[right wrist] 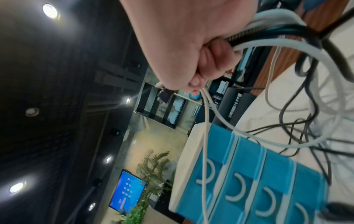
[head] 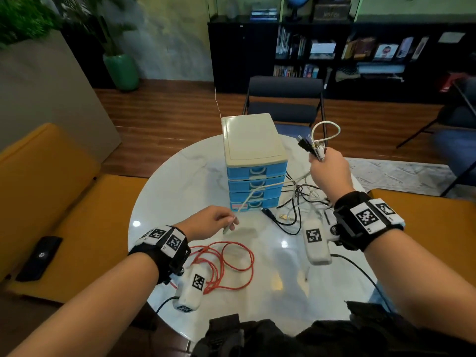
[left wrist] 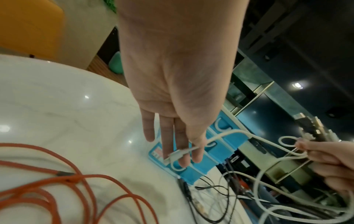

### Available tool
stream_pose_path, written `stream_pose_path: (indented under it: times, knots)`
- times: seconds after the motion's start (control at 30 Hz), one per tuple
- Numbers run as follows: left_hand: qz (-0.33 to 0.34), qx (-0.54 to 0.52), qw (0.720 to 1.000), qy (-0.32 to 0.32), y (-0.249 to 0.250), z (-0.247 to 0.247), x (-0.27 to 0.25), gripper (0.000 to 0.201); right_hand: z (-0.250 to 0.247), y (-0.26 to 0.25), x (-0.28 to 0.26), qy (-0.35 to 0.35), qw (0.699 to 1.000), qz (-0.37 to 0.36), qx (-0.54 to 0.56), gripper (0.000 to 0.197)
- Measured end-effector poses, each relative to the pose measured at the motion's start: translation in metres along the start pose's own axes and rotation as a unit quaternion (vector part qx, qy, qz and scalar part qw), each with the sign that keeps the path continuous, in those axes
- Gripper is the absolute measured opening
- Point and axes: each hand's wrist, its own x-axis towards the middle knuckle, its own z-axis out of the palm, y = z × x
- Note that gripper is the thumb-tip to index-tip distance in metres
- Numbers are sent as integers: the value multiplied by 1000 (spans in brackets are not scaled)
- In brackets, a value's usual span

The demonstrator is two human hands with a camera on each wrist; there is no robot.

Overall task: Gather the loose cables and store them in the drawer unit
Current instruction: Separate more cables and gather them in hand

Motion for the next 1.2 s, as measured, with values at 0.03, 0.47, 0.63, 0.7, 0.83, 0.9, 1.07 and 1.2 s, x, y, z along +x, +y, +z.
stream_pose_path:
  times: [0.03,0.47,0.63,0.7,0.83,0.9,1.07,1.2]
  knots:
    - [-12,24,1000,5,-6,-2,0,20,-2,2,1,12,1000,-2,-27,10]
    - [-157,152,974,64,-55,-28,-18,24,19,4,-2,-95,991,-22,-91,29]
    - [-265,252,931,25,-96,-33,-36,11,29,-15,-23,-186,976,-82,-72,22]
    - [-304,277,911,4,-108,-34,-44,9,33,-19,-29,-199,974,-89,-66,24]
    - [-341,323,882,-45,-121,-18,-54,25,39,-24,-38,-227,967,-99,-58,25]
    - [-355,339,869,-49,-129,-8,-55,21,41,-26,-43,-236,964,-107,-62,24]
    - [-334,326,883,-52,-119,6,-53,8,44,-29,-51,-253,959,-114,-59,30]
    - [-242,217,946,-1,-76,-5,-34,19,49,-34,-52,-250,960,-119,-45,24]
